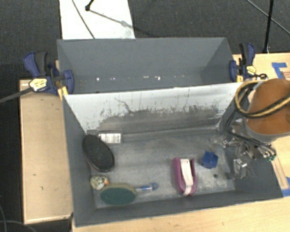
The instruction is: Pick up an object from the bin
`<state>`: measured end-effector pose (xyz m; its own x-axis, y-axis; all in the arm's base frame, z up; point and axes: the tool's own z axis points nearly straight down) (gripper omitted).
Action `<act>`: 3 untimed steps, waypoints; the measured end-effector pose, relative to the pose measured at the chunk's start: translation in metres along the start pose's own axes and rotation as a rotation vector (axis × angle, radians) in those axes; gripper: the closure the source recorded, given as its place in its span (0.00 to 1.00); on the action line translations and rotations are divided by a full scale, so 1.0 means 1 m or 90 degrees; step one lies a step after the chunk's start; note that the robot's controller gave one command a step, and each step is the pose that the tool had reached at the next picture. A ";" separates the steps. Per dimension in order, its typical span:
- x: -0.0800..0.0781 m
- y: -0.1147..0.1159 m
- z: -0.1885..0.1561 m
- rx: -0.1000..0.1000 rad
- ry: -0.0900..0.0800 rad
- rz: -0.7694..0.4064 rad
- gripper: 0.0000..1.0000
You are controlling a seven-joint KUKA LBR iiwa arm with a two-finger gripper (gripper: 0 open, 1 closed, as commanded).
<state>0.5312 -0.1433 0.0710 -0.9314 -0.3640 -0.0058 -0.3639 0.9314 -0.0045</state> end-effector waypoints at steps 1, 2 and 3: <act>-0.040 0.045 0.000 -0.003 -0.001 -0.037 0.00; -0.038 0.042 0.000 -0.002 0.000 -0.033 1.00; -0.041 0.038 -0.140 0.001 -0.002 -0.054 1.00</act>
Offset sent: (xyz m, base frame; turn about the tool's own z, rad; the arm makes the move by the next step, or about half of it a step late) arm 0.0191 0.0528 -0.0010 -0.0535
